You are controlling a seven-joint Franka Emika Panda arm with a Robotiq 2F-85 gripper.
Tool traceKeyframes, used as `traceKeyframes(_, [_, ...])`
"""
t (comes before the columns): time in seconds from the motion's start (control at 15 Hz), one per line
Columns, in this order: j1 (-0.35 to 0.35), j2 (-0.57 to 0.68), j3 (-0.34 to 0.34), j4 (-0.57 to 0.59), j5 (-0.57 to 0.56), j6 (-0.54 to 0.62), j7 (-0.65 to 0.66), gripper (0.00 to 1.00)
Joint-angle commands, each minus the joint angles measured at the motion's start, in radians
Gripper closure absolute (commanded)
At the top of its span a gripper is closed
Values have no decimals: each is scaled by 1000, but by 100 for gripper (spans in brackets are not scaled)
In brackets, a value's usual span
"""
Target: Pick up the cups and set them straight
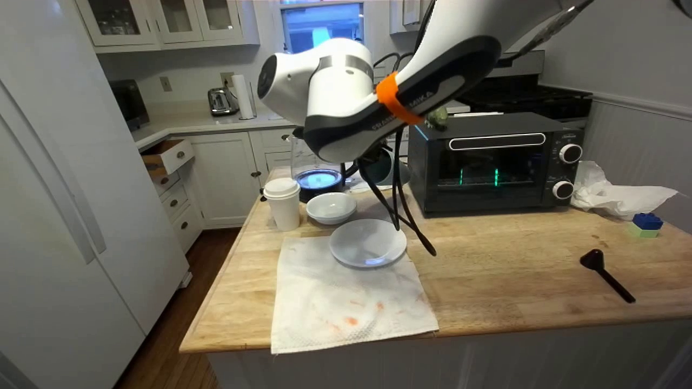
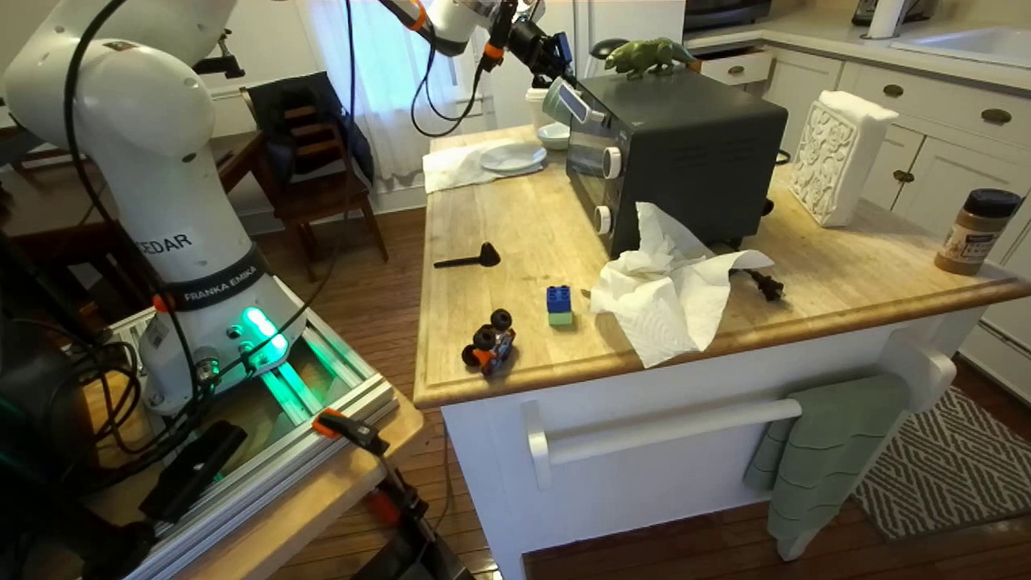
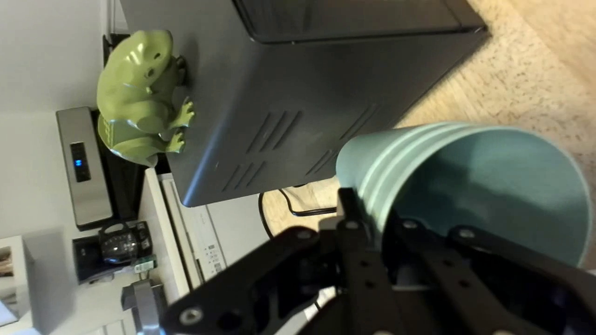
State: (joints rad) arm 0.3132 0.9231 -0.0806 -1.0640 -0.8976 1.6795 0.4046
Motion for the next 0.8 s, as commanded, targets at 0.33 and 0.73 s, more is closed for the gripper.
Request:
traceKeyframes(0.33, [-132,-143,87,-3,319,-92,-344,98])
traceKeyframes(0.73, [-196,-109,83,119,610,-216,-347,98])
